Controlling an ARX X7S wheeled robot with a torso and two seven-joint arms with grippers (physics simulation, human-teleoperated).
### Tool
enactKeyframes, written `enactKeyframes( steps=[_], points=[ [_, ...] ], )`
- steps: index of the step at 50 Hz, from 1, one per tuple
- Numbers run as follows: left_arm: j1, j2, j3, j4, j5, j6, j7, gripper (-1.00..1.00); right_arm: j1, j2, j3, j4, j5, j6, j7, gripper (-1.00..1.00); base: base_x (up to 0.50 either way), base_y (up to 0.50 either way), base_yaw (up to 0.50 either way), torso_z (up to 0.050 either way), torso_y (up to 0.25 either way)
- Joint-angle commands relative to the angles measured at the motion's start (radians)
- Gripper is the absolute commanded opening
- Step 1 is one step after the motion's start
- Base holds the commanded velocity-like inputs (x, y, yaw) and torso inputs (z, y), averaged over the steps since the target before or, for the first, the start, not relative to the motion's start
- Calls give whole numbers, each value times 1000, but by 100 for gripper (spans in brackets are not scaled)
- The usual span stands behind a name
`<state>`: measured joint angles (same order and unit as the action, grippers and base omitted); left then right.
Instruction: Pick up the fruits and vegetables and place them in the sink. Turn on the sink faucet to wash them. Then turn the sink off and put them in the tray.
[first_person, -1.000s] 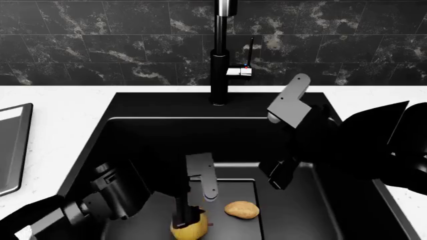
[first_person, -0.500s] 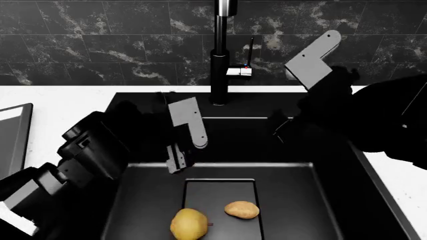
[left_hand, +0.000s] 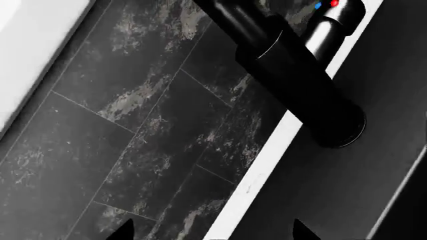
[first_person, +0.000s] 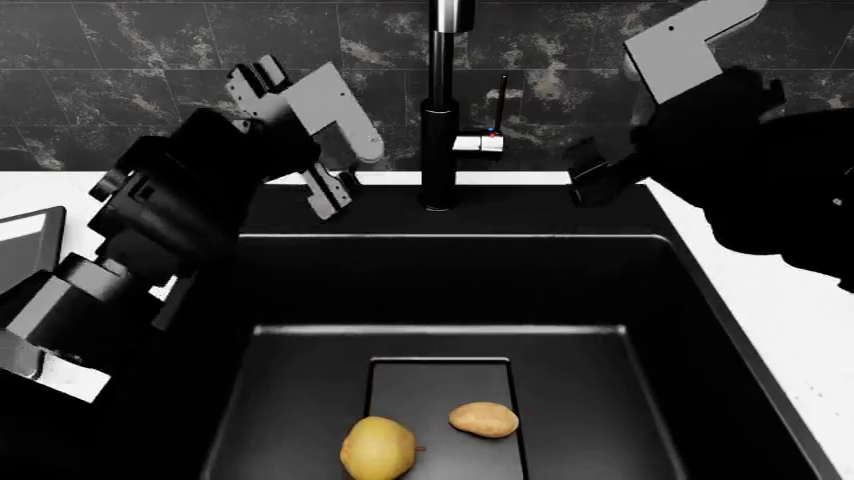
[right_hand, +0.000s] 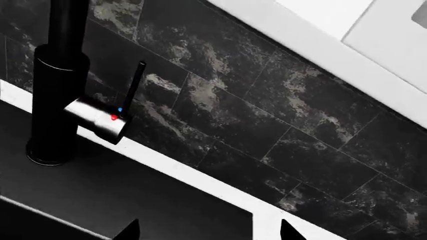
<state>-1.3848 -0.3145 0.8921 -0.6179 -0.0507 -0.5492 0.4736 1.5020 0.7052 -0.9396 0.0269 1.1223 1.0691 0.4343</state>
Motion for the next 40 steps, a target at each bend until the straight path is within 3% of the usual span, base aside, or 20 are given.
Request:
enactKeyframes(
  steps=[1, 7, 25, 30, 40],
  points=[
    [-122, 120, -106, -345, 14, 180, -220, 100, 36, -67, 19, 125, -77, -96, 2, 100, 0, 0, 0, 0, 0],
    [-235, 229, -161, -683, -6, 371, -336, 100, 85, -150, 22, 280, -149, -194, -47, 100, 0, 0, 0, 0, 0],
    [-239, 238, -429, -691, -29, 305, -556, 100, 182, -435, 41, 897, -303, -553, -234, 100, 0, 0, 0, 0, 0],
    [-228, 243, -496, -691, -9, 275, -590, 100, 250, -581, 40, 1254, -353, -725, -346, 100, 0, 0, 0, 0, 0],
    [-240, 254, -668, -691, 0, 195, -624, 100, 218, -622, 311, 1282, -561, -733, -340, 100, 0, 0, 0, 0, 0]
  ],
)
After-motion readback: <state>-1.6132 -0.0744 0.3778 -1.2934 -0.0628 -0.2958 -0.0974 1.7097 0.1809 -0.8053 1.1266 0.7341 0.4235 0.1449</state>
